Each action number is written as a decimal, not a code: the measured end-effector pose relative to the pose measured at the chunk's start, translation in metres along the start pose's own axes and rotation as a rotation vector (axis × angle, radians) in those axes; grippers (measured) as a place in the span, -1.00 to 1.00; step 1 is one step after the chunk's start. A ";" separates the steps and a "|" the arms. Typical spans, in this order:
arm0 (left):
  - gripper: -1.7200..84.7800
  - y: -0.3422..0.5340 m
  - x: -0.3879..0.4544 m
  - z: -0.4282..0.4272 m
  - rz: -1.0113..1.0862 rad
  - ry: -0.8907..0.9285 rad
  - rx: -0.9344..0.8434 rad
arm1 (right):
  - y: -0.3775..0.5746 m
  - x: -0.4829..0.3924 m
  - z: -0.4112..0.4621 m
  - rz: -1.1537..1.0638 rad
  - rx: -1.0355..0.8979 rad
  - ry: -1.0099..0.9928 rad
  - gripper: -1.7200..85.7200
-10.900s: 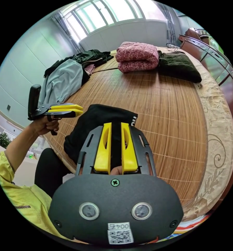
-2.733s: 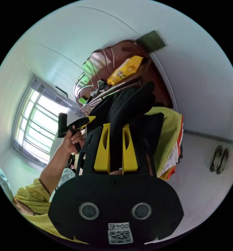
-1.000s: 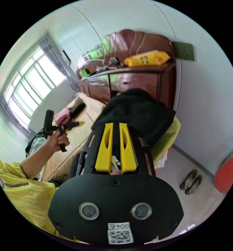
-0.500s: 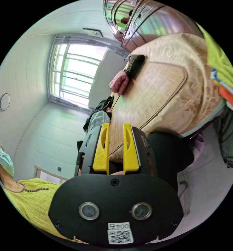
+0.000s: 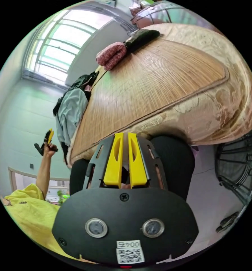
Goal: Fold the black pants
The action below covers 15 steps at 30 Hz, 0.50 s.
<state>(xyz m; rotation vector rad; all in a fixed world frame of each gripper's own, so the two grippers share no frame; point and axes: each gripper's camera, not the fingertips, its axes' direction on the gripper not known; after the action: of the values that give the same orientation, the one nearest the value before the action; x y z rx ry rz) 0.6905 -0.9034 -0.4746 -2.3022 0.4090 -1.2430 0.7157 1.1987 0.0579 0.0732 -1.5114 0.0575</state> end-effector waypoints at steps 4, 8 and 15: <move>-0.63 -0.099 -0.028 0.008 0.064 -0.249 0.057 | -0.009 0.048 -0.008 0.097 0.034 -0.080 -0.85; -0.61 -0.181 -0.047 0.031 0.049 -0.388 0.065 | -0.023 0.070 0.003 0.119 -0.042 -0.072 -0.85; -0.64 -0.280 -0.052 0.066 0.061 -0.536 0.049 | -0.039 0.109 0.009 0.148 -0.126 -0.049 -0.87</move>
<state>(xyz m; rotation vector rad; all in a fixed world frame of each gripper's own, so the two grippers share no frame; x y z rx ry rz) 0.7261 -0.6263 -0.3881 -2.4379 0.2485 -0.5594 0.7168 1.1585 0.1670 -0.1393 -1.5644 0.0795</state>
